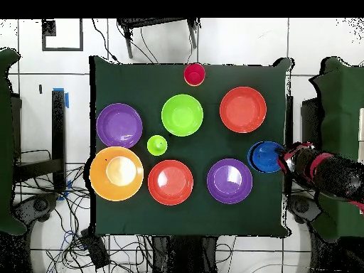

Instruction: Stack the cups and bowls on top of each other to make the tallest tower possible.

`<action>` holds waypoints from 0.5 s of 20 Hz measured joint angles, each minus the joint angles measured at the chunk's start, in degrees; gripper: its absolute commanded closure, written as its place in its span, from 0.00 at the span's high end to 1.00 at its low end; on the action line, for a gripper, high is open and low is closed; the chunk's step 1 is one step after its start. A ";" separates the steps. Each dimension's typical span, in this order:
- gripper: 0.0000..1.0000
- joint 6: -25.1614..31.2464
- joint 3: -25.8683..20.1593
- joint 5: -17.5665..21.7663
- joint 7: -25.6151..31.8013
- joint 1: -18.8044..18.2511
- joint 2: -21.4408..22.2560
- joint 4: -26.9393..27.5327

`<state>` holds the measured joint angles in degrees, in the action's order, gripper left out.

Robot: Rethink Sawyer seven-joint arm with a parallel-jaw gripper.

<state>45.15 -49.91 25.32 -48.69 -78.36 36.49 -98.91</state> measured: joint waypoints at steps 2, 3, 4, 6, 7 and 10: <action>0.00 0.80 -0.93 -1.89 0.00 0.01 1.45 -0.99; 0.00 1.15 -1.30 -2.64 0.00 0.02 2.00 -1.40; 0.00 1.60 -1.79 -3.70 0.00 0.02 2.70 -1.93; 0.00 2.69 -3.00 -6.36 0.00 0.12 4.35 -3.21; 0.00 3.36 -3.98 -8.56 0.00 0.45 5.65 -4.22; 0.00 3.91 -4.78 -11.24 0.00 1.59 7.19 -5.44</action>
<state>49.06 -54.69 14.08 -48.69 -76.77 43.68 -104.34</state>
